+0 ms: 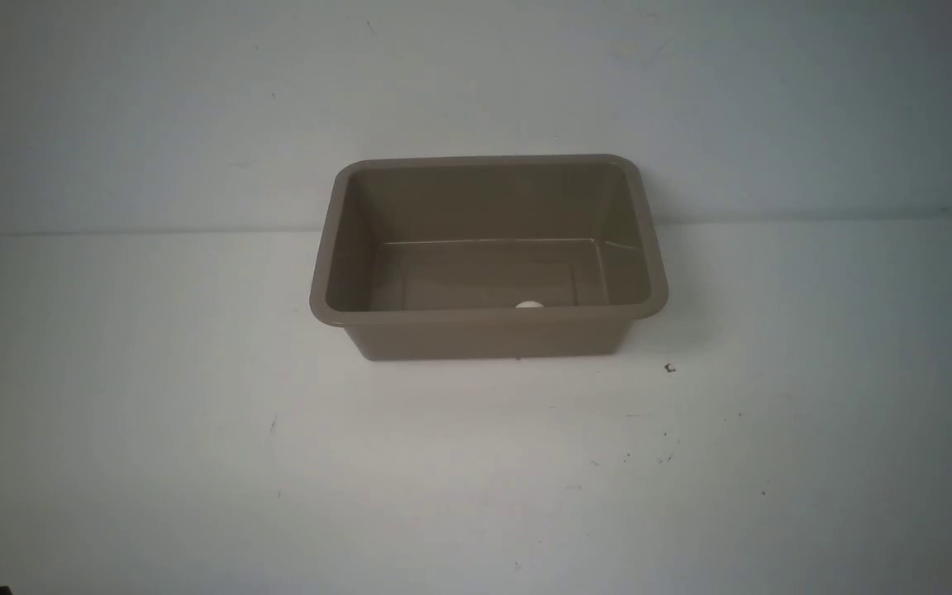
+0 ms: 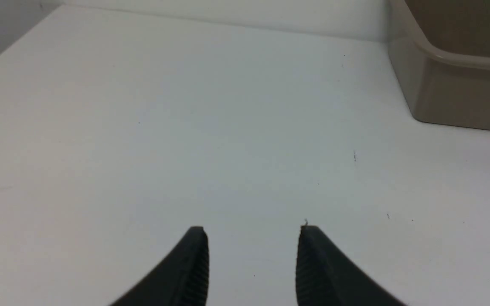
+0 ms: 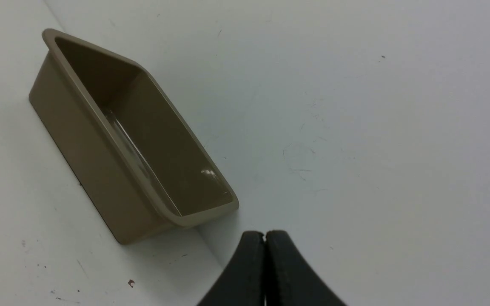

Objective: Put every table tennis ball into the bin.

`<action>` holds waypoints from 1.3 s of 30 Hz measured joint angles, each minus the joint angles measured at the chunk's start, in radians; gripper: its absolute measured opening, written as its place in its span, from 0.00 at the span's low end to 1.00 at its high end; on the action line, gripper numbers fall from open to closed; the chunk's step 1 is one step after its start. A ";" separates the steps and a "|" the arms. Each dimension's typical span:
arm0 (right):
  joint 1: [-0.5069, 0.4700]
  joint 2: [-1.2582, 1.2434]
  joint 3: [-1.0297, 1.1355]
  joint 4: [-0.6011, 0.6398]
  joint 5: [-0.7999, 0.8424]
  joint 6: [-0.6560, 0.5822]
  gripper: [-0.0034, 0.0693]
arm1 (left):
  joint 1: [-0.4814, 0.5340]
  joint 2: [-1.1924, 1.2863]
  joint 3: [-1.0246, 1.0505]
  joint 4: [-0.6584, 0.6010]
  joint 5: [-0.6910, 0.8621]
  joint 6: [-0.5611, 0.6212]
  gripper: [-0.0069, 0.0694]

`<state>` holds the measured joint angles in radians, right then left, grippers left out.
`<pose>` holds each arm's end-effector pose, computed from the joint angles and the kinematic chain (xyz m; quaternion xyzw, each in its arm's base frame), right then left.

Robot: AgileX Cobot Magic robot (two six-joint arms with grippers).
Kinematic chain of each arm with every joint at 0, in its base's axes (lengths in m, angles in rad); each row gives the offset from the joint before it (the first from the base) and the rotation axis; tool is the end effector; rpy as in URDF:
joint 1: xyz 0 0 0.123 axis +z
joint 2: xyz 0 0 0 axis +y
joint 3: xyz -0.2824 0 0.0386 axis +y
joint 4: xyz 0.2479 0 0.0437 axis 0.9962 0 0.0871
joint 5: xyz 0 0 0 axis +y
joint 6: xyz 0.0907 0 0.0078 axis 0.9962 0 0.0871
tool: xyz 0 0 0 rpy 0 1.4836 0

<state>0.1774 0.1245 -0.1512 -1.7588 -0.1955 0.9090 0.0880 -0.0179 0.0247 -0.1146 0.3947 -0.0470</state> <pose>0.0564 0.0276 0.2536 -0.3945 0.5538 -0.1807 0.7107 0.0518 0.0005 0.1705 -0.0842 0.8039 -0.0368 0.5876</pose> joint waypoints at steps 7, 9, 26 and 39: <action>0.000 0.000 0.000 0.000 0.000 0.000 0.03 | 0.000 0.000 0.000 0.001 0.000 0.000 0.44; 0.000 0.000 0.000 0.000 0.000 0.000 0.03 | 0.000 0.000 0.000 0.001 0.000 0.000 0.44; -0.001 0.000 0.000 0.052 -0.026 0.011 0.03 | 0.000 0.000 0.000 0.001 0.000 -0.001 0.44; -0.002 0.000 0.001 1.372 0.531 -0.521 0.03 | 0.000 0.000 0.000 0.001 0.000 -0.001 0.44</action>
<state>0.1756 0.1245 -0.1504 -0.3869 0.3352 0.3882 0.0880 -0.0179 0.0247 -0.1136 0.3952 -0.0480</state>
